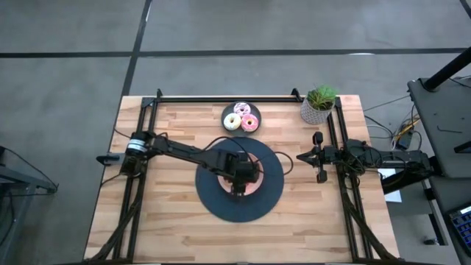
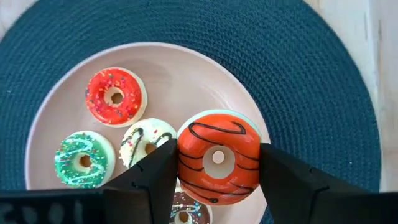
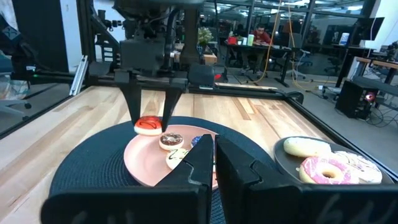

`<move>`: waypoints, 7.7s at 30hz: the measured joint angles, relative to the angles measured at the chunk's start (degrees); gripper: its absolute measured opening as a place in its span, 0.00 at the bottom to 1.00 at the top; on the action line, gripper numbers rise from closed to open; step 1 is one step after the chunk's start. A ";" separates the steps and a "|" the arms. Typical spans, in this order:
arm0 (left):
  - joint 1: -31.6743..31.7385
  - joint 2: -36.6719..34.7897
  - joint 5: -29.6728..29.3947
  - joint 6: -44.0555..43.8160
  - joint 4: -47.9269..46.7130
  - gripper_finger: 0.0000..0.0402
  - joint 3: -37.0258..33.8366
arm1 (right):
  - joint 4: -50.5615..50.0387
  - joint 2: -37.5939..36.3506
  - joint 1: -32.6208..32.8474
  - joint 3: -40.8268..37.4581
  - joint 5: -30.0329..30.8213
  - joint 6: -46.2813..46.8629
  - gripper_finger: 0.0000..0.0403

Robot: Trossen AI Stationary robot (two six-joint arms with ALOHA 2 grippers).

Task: Pick & Place donuts
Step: Put the small orange donut on the pink plate, then return to Home Position

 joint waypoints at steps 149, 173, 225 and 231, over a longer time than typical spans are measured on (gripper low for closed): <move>1.18 1.95 5.62 -4.48 5.07 0.68 -7.94 | 0.00 0.00 -0.01 0.00 -0.02 0.00 0.02; 1.64 -0.53 5.66 -4.31 3.79 0.66 -4.14 | 0.01 0.00 -0.01 0.01 -0.02 0.00 0.02; 9.11 -50.26 2.89 -1.92 35.25 0.00 -57.05 | 0.02 1.07 -0.01 0.02 0.01 0.00 0.02; 9.12 -57.07 2.87 -1.95 37.06 0.00 -61.73 | 0.00 1.01 -0.01 0.02 0.01 0.00 0.02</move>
